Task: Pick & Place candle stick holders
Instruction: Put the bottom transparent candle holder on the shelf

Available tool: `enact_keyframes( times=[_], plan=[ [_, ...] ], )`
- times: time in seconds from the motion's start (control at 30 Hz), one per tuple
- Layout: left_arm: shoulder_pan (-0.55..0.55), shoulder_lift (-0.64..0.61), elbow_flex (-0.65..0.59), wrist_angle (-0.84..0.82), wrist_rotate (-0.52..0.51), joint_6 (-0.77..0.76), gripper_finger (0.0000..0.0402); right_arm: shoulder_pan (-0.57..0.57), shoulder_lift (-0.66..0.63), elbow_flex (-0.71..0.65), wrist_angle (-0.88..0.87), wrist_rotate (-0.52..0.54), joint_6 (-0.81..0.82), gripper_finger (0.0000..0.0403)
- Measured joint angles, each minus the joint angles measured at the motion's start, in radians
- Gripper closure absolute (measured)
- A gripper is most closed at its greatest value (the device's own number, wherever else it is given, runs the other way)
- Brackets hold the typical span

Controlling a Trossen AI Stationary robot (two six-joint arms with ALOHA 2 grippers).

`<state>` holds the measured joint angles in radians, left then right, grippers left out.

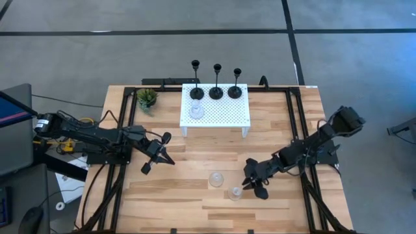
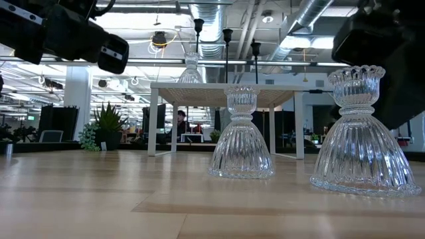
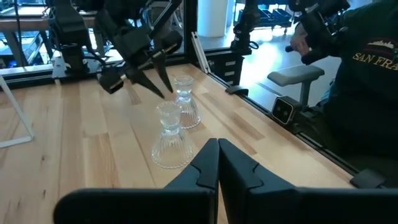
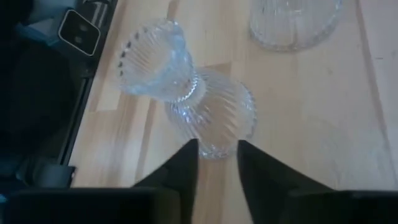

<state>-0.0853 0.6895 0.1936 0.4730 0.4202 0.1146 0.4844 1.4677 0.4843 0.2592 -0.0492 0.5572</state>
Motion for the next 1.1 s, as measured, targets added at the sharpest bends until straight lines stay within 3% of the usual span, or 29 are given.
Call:
enact_keyframes(
  times=[0.27,0.4,0.8,1.1],
  plan=[
    [0.000,0.000,0.000,0.004,0.000,0.000,0.0398,0.008,0.067,0.001,0.136,-0.002,-0.007,0.0179],
    [0.000,0.000,0.000,0.004,0.000,0.000,0.0396,0.021,0.076,0.023,0.137,-0.001,-0.082,0.0138],
    [0.000,0.000,0.000,0.003,0.001,0.000,0.0396,0.059,0.102,0.054,0.158,0.129,-0.145,0.0132],
    [0.000,0.000,0.000,0.003,0.001,0.000,0.0396,0.066,0.245,0.063,0.370,0.126,-0.149,0.0132]
  ],
)
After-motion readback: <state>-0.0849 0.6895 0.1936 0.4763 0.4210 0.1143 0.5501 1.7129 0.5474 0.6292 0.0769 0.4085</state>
